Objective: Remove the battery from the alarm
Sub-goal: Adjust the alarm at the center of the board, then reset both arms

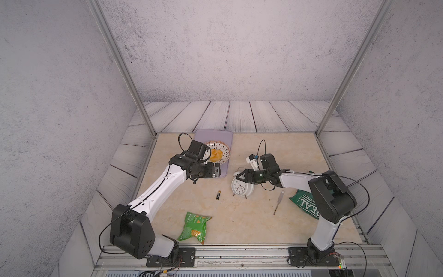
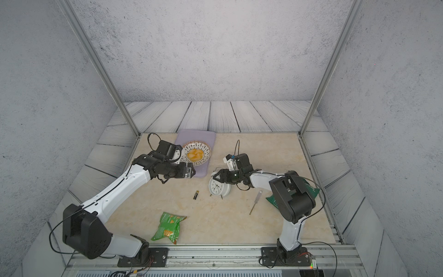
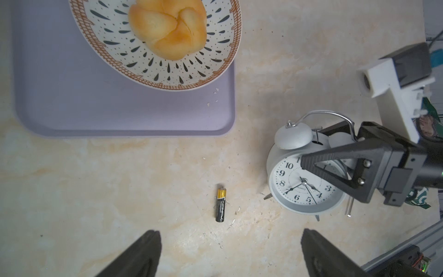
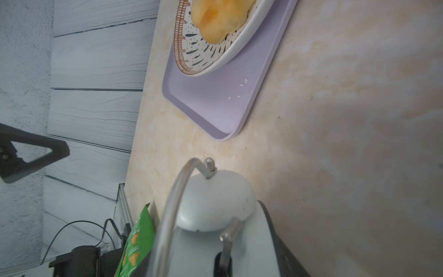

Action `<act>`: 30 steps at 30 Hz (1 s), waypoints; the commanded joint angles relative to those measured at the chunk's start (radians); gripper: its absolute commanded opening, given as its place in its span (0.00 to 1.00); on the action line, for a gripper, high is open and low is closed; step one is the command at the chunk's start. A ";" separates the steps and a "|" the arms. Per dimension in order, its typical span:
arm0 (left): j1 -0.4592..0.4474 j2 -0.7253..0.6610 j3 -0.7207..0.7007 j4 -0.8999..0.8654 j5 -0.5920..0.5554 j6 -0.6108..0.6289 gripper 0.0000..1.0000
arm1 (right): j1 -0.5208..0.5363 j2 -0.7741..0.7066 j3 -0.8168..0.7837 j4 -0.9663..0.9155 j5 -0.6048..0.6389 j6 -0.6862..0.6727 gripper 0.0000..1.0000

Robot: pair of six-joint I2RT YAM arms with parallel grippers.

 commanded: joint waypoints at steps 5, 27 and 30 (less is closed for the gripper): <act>0.006 -0.015 -0.019 -0.015 -0.065 -0.001 1.00 | -0.100 0.161 0.197 -0.307 -0.135 -0.169 0.72; 0.242 -0.105 -0.335 0.499 -0.444 0.113 0.99 | -0.429 -0.513 -0.249 0.022 0.976 -0.580 0.99; 0.260 -0.087 -0.418 0.671 -0.506 0.218 0.99 | -0.432 -0.604 -0.462 0.277 1.081 -0.595 0.99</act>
